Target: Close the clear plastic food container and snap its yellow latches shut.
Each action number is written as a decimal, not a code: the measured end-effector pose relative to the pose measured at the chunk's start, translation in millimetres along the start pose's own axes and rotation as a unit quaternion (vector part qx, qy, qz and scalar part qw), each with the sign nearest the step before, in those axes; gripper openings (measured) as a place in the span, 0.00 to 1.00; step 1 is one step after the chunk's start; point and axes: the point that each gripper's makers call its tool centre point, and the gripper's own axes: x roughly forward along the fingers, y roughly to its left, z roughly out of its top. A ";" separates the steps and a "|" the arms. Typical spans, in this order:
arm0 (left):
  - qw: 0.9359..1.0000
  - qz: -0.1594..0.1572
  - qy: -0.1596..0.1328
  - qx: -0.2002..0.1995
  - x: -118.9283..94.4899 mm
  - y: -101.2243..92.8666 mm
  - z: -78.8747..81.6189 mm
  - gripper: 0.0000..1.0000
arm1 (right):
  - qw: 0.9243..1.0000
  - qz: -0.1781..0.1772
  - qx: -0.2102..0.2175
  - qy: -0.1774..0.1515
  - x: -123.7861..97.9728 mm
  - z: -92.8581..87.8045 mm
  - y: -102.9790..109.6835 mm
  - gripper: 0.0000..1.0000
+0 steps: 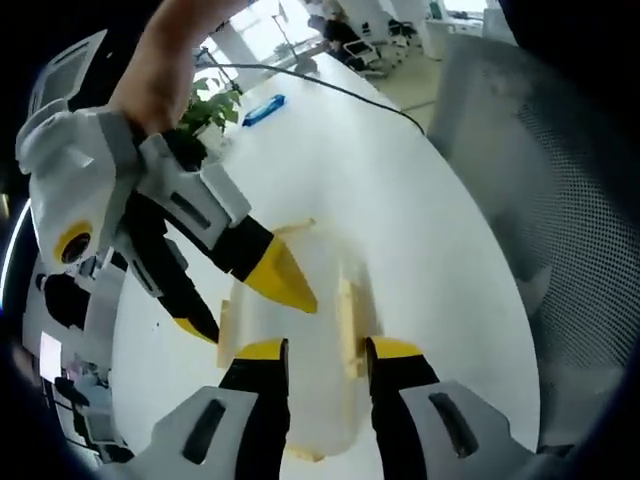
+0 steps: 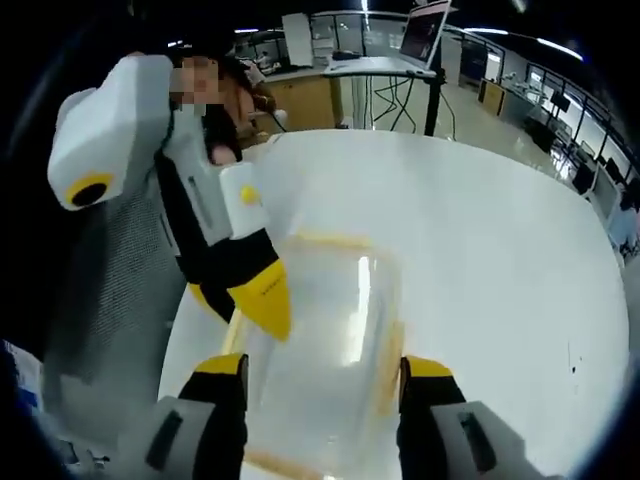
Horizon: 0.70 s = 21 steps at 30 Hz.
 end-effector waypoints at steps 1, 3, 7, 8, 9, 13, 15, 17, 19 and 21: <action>1.000 0.003 0.002 -0.003 0.9 0.9 -0.8 0.29 | 1.000 0.004 0.004 0.005 0.8 -0.2 -0.2 0.60; 1.000 0.007 0.003 -0.003 2.8 1.5 -0.9 0.30 | 1.000 0.008 0.005 0.012 1.4 -0.3 0.0 0.60; 1.000 0.012 0.008 0.011 5.6 2.0 -1.2 0.32 | 0.999 0.026 0.014 0.017 3.2 -1.8 -0.4 0.61; 1.000 0.015 0.009 0.010 6.6 2.3 -1.2 0.33 | 0.999 0.029 0.016 0.018 3.6 -2.6 -0.8 0.61; 1.000 0.019 0.010 0.012 7.3 2.1 -1.5 0.33 | 0.999 0.032 0.018 0.019 4.1 -2.8 -1.1 0.61; 0.999 0.036 0.008 0.011 7.8 1.8 -2.5 0.32 | 0.998 0.043 0.025 0.026 5.4 -3.4 -0.4 0.61; 0.999 0.040 0.009 0.012 7.9 2.6 -2.3 0.32 | 0.998 0.046 0.028 0.027 5.6 -3.9 0.0 0.60; 0.999 0.040 0.010 0.009 7.8 3.2 -2.4 0.32 | 0.998 0.049 0.029 0.028 5.8 -3.7 0.4 0.60; 0.999 0.039 0.006 0.007 7.8 4.0 -3.1 0.31 | 0.998 0.052 0.029 0.029 6.2 -3.6 0.3 0.59; 0.999 0.038 -0.001 0.003 7.6 4.0 -3.8 0.31 | 0.997 0.056 0.030 0.034 6.7 -3.1 1.0 0.59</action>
